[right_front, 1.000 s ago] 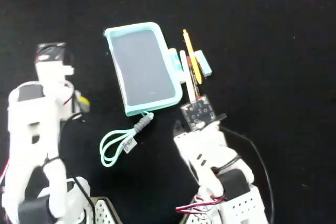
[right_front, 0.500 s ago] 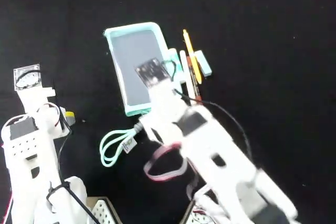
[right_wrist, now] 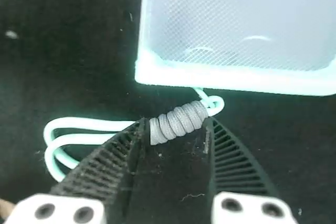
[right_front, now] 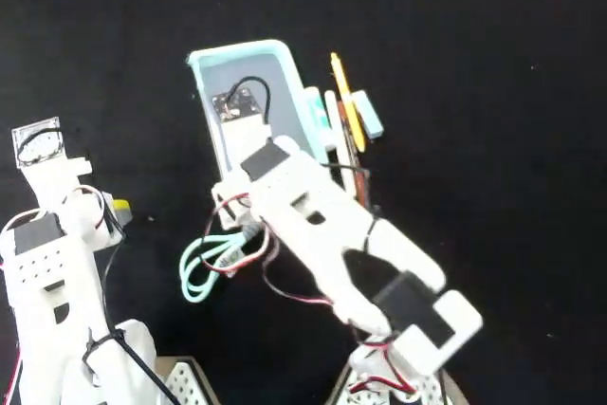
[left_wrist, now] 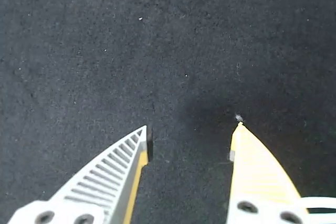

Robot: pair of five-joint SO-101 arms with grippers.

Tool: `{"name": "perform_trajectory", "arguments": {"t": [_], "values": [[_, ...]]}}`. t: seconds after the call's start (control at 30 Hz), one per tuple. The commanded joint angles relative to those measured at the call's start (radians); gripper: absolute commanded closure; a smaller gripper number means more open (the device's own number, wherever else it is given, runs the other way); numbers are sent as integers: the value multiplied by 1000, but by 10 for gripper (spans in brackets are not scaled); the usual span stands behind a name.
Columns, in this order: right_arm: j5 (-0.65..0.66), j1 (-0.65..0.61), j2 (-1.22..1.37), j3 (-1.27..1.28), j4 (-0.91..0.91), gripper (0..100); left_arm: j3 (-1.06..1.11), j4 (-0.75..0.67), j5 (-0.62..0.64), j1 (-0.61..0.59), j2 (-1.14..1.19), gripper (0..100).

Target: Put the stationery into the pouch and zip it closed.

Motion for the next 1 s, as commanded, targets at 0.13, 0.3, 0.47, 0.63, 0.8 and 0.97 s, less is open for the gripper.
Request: {"name": "perform_trajectory", "arguments": {"t": [0.13,0.3,0.47,0.63,0.8,0.97], "values": [[-38,-35,21,-137,41,784,-4,-18,9,-8,-32,740],[-32,-34,22,-186,110,783,-4,-18,9,-8,-34,740],[-41,-18,24,-193,130,782,-4,-18,9,-8,-34,740],[-103,6,25,-191,130,779,-7,-18,9,-8,-35,740],[-92,109,61,-196,132,781,-4,-18,9,-7,-35,740],[81,187,73,-197,195,783,-2,-17,9,-2,-31,740]]}}
